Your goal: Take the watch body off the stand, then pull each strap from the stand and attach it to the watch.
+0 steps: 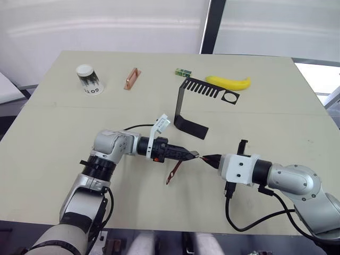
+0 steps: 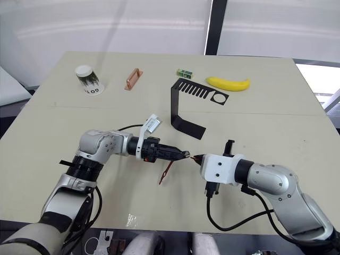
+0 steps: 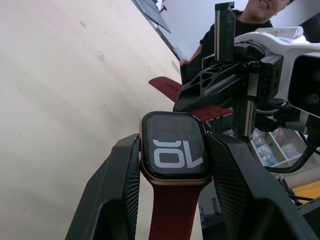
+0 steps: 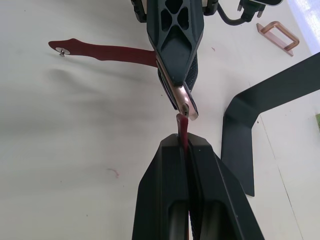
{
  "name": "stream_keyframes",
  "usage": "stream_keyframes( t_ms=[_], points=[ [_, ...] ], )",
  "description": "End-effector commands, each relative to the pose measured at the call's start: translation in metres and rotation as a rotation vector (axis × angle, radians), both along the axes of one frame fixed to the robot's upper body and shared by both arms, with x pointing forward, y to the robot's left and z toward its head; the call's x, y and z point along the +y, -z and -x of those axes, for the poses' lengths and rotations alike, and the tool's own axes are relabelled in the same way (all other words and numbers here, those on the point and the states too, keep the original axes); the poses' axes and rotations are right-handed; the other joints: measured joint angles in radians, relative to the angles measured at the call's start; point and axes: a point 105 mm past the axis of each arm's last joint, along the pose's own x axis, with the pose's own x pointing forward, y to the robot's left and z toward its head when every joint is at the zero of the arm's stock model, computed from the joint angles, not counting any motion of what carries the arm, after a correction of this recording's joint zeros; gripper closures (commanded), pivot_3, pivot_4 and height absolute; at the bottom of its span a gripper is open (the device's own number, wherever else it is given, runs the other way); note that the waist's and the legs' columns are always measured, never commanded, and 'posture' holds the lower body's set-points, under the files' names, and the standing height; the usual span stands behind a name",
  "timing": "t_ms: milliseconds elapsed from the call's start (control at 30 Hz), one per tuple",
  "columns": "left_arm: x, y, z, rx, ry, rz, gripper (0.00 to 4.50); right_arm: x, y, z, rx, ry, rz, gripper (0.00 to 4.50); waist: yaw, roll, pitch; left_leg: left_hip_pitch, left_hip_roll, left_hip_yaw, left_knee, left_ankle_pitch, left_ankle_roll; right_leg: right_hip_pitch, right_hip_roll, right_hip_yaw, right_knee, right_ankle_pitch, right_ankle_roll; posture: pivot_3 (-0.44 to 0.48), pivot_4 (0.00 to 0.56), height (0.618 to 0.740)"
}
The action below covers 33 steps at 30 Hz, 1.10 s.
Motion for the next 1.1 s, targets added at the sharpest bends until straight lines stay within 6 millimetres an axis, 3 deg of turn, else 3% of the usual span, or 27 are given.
stream_keyframes(
  t_ms=[33, 1100],
  points=[
    [-0.0011, -0.0076, 0.0009, -0.025, 0.011, 0.034, 2.92, 0.0026, -0.0115, 0.0035, -0.045, -0.015, -0.022, 4.50, 0.000, 0.000, 0.000, 0.000, 0.000, 0.000, 0.000, 0.000, 0.000, 0.000, 0.000, 0.000, 0.000, 0.000, 0.000, 0.000, 0.150, 0.740],
    [-0.0007, -0.0042, 0.0016, -0.027, 0.013, 0.026, 2.92, 0.0017, -0.0202, 0.0001, -0.049, 0.003, -0.036, 4.50, 0.000, 0.000, 0.000, 0.000, 0.000, 0.000, 0.000, 0.000, 0.000, 0.000, 0.000, 0.000, 0.000, 0.000, 0.000, 0.000, 0.150, 0.740]
  ],
)
